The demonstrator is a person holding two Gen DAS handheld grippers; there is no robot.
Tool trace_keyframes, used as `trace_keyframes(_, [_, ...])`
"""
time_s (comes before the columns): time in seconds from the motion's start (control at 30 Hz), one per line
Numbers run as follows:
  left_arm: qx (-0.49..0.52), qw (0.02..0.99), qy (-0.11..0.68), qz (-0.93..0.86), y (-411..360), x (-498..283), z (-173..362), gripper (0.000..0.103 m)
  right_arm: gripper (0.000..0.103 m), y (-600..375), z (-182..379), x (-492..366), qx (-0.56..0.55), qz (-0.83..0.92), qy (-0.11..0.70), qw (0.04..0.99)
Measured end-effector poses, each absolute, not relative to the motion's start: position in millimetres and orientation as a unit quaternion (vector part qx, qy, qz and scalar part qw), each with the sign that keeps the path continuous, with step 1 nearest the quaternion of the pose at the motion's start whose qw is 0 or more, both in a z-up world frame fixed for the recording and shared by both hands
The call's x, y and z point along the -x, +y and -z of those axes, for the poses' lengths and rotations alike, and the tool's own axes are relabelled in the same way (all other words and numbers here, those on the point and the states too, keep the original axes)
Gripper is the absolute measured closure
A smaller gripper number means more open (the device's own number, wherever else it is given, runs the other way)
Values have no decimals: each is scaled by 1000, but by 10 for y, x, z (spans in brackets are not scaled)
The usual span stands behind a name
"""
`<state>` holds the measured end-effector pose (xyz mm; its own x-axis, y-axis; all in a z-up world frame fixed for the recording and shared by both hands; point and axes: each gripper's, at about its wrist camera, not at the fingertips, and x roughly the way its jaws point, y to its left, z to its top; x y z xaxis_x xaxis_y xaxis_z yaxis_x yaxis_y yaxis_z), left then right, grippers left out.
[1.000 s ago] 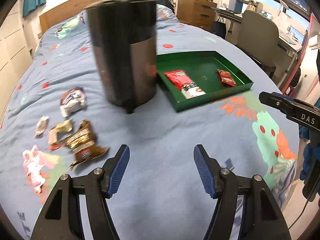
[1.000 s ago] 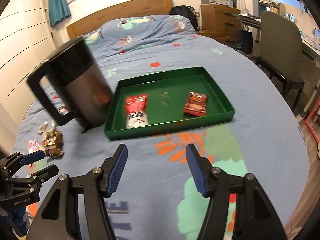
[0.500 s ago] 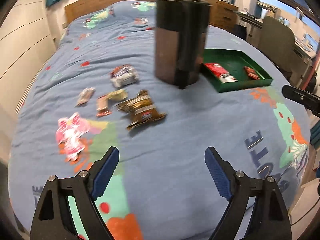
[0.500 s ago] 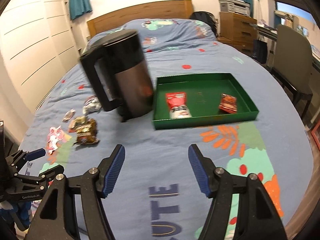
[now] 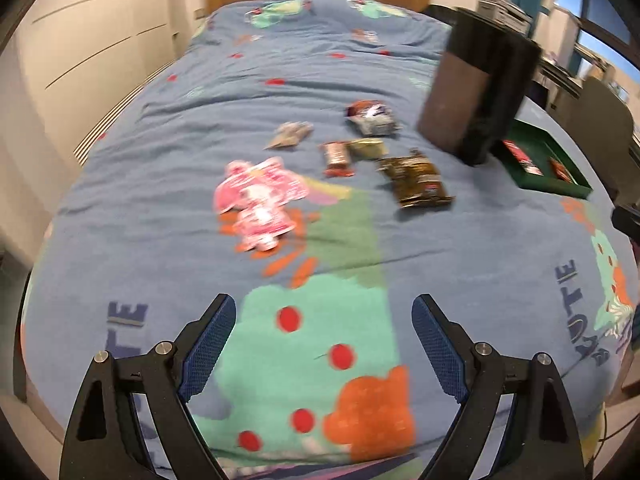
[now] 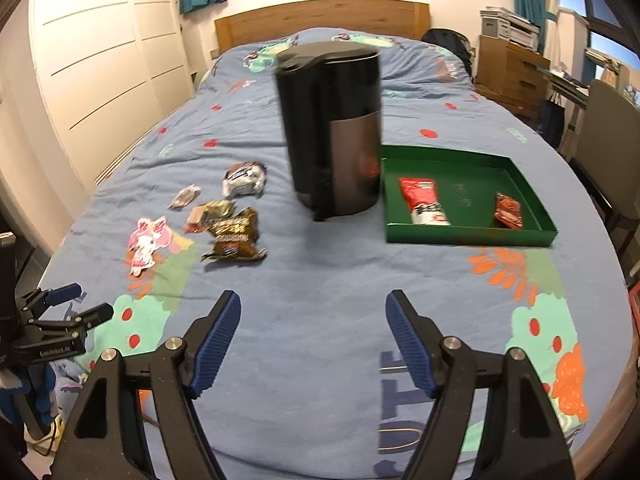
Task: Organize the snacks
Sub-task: 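Move both grippers back toward the remaining snacks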
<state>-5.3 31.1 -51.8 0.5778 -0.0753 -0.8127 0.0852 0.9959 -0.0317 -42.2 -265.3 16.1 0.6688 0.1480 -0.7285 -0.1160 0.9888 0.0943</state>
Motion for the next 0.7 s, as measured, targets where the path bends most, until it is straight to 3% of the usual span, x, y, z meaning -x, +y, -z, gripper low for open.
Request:
trace_keyframes(0.4, [46,881,470,-13,1076,92,747,16,0,-2097,7,319,12,-107,428,897])
trace_keyframes(0.7, [82,871,483,-17,1236,-220,828,15,0,-1774,173,97,31,-133,443,886])
